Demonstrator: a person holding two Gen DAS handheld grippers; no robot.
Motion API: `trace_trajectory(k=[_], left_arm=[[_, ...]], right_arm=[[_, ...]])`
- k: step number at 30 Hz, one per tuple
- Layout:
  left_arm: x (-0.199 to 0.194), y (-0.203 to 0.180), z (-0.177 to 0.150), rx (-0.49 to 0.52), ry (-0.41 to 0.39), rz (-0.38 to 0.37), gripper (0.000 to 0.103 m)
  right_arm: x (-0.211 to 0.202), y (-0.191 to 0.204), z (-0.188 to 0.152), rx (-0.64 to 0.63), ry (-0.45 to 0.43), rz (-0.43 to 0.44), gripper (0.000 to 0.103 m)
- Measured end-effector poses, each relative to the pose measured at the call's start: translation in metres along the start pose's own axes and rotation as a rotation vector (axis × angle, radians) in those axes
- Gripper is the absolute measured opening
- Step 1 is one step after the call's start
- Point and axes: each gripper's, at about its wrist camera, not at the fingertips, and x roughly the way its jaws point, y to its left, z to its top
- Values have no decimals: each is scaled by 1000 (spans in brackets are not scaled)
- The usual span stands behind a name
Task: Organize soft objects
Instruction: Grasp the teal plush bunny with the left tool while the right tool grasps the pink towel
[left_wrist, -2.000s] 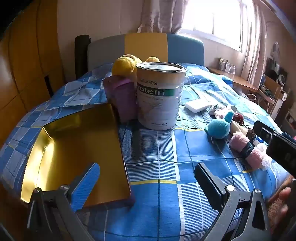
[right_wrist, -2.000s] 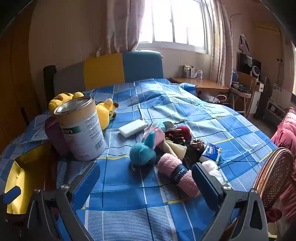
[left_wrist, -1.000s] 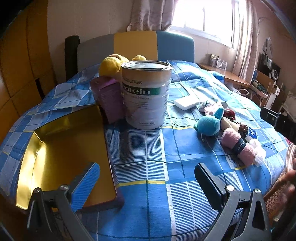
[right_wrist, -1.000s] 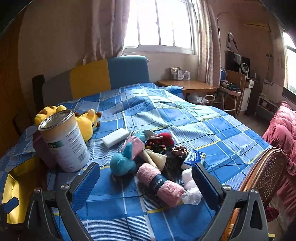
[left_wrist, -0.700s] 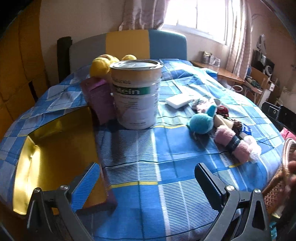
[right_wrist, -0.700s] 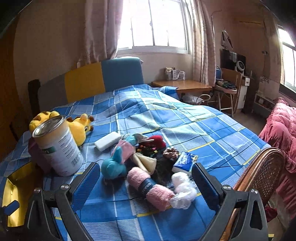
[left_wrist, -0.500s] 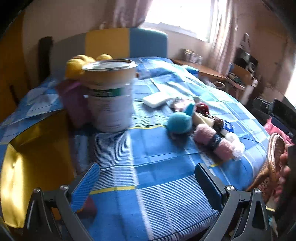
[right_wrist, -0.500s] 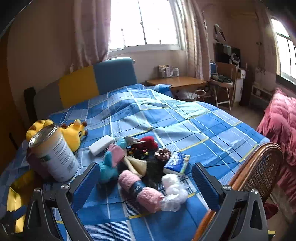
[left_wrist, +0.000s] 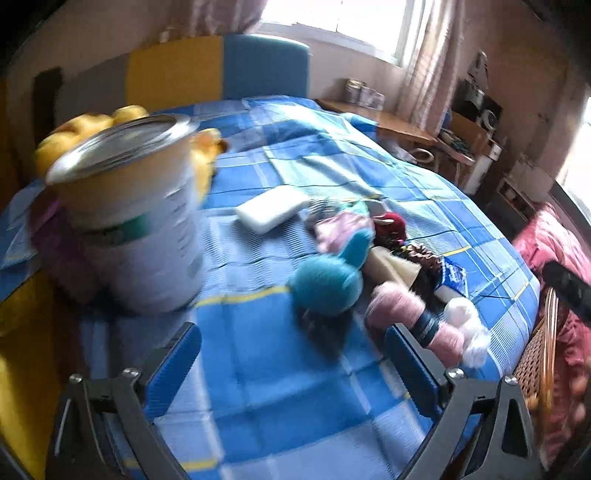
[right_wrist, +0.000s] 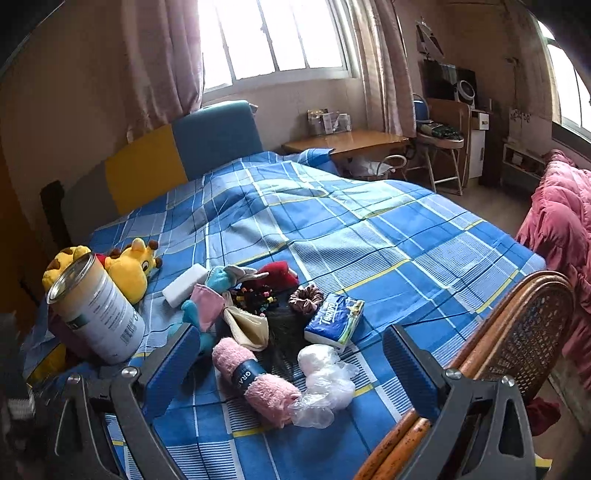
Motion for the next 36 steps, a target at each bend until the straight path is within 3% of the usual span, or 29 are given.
trace_trajectory(k=[3, 10, 14, 16, 20, 26, 31, 36], left_arm=[[26, -14, 18, 51, 22, -16, 90], [89, -33, 41, 132, 123, -31, 84], [115, -31, 45, 117, 174, -58, 61], [119, -28, 46, 97, 163, -66, 58], [109, -18, 42, 67, 129, -101, 48], [69, -6, 25, 58, 67, -97, 47], [37, 11, 13, -6, 34, -93, 47], [10, 18, -12, 2, 21, -57, 47]], right_arm=[[7, 3, 0, -19, 12, 21, 101], [21, 6, -5, -45, 33, 45, 101], [29, 3, -7, -33, 59, 55, 101], [31, 4, -8, -37, 64, 59, 101], [38, 6, -13, -41, 95, 70, 99], [46, 15, -16, -90, 127, 76, 90], [68, 30, -19, -156, 251, 128, 76], [98, 59, -29, -298, 390, 141, 75]])
